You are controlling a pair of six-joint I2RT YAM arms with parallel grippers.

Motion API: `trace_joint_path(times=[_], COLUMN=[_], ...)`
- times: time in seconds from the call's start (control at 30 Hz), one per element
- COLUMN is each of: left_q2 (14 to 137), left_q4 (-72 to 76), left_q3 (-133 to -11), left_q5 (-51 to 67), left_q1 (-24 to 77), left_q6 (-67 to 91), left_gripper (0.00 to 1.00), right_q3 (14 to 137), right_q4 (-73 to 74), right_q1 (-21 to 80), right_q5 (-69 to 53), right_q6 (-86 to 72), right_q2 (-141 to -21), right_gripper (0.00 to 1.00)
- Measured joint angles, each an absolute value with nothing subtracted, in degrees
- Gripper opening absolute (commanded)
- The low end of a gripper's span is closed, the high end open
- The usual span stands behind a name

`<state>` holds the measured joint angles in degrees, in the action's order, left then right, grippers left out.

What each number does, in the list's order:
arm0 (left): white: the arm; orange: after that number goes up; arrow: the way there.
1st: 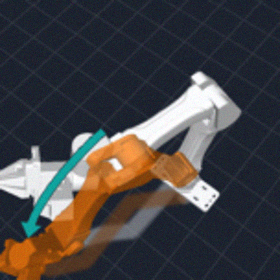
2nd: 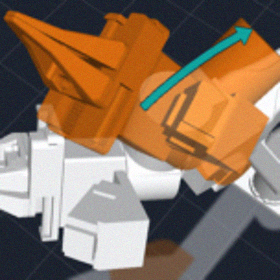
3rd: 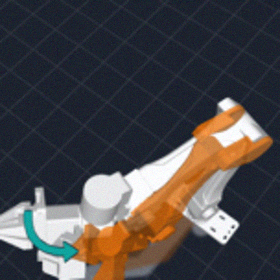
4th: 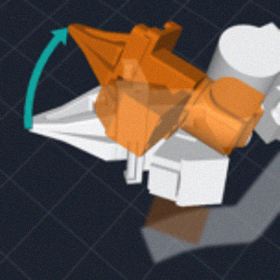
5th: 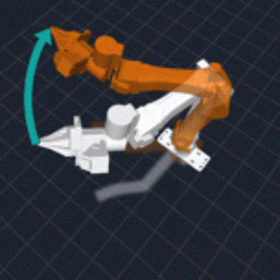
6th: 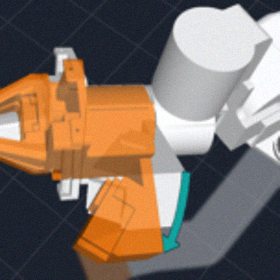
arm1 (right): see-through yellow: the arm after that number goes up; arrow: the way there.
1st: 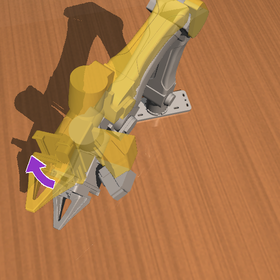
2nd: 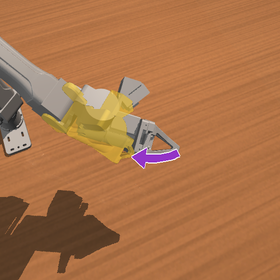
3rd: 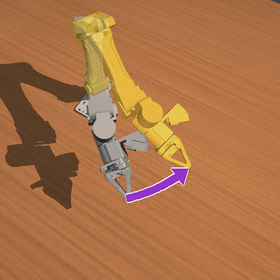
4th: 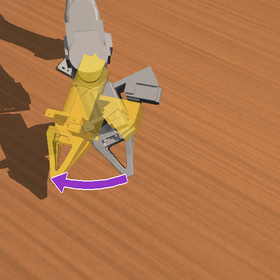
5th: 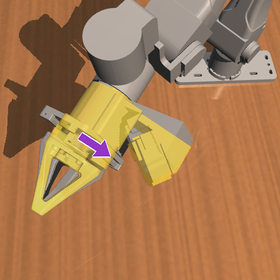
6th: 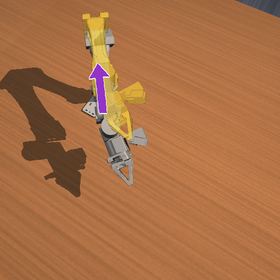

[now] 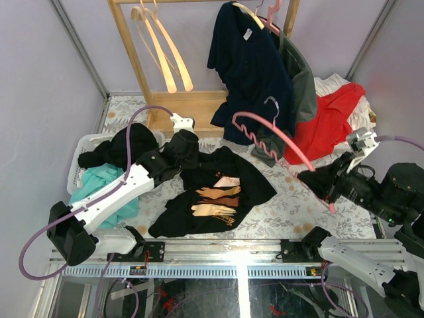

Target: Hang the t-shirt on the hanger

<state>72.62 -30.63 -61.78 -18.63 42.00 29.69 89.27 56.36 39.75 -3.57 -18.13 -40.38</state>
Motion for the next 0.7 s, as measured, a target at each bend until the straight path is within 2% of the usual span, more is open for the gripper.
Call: trace_joint_path(times=[0.33, 0.7], left_q2=[72.23, 69.97], left_q4=[-30.65, -31.07], left_q3=[-60.64, -60.62], left_q5=[-19.38, -19.42], left_q1=[42.00, 42.00], left_q6=[29.69, 29.69], left_gripper=[0.02, 0.02], right_q3=[76.99, 71.09], right_q4=[57.12, 53.71], right_q1=[39.77, 39.77], right_q5=[-20.75, -22.35], right_q6=[-25.54, -26.09], right_q2=[-36.32, -34.39], right_gripper=[0.00, 0.00])
